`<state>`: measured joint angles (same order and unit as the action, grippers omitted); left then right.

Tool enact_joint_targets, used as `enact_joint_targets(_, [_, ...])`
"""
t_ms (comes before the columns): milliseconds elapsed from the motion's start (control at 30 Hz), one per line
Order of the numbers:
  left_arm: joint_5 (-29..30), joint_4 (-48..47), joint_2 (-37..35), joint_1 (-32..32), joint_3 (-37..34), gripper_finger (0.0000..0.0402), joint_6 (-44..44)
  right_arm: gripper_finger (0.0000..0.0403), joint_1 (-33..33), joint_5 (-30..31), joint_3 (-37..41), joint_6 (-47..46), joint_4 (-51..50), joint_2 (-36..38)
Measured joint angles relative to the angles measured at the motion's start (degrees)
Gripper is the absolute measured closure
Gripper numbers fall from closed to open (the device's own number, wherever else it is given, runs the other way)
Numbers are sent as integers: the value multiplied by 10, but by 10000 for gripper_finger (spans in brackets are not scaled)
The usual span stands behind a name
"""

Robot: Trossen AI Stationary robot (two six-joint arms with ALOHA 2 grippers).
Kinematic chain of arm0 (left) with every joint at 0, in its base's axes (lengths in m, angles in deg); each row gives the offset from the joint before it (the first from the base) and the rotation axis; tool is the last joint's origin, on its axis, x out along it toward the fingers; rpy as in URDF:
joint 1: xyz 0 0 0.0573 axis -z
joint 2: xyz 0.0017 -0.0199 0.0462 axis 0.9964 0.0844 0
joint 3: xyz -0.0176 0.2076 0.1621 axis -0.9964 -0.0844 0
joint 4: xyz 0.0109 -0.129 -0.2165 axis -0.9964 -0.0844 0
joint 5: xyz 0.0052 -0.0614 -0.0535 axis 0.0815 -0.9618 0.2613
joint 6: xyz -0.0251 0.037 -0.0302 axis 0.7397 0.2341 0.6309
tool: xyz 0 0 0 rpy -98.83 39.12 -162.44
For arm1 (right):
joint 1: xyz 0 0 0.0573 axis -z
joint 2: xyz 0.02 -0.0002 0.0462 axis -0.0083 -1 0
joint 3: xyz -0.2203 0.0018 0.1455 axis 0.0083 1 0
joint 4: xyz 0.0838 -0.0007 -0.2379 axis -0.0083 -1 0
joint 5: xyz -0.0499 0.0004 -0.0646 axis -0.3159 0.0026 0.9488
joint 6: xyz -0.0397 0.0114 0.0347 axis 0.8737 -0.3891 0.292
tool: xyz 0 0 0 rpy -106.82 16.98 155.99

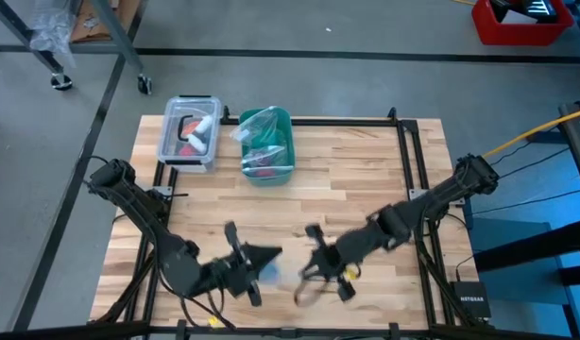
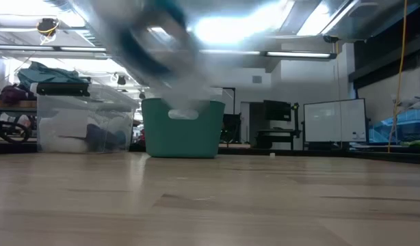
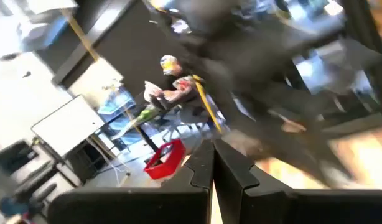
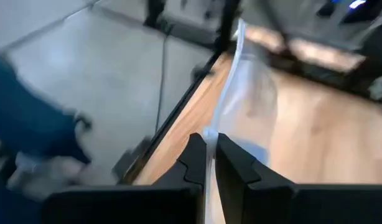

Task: Roll bandage
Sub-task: Close the transparent zip bag

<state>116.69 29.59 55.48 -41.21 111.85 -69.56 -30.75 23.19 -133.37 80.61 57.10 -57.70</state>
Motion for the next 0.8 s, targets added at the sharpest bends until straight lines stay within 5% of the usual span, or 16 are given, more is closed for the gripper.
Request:
enact_joint_targets(267, [-18,17,0,3,0,393,35,382,3,12,-2,-1,-2,0])
enact_joint_targets(567, [-24,16,-1,9,1,305,120,382,4,22,-2,6,-14,2])
enact_joint_targets(800, [11,62,-7,10,0,268,26,382,21,22,-3,49,-30,69])
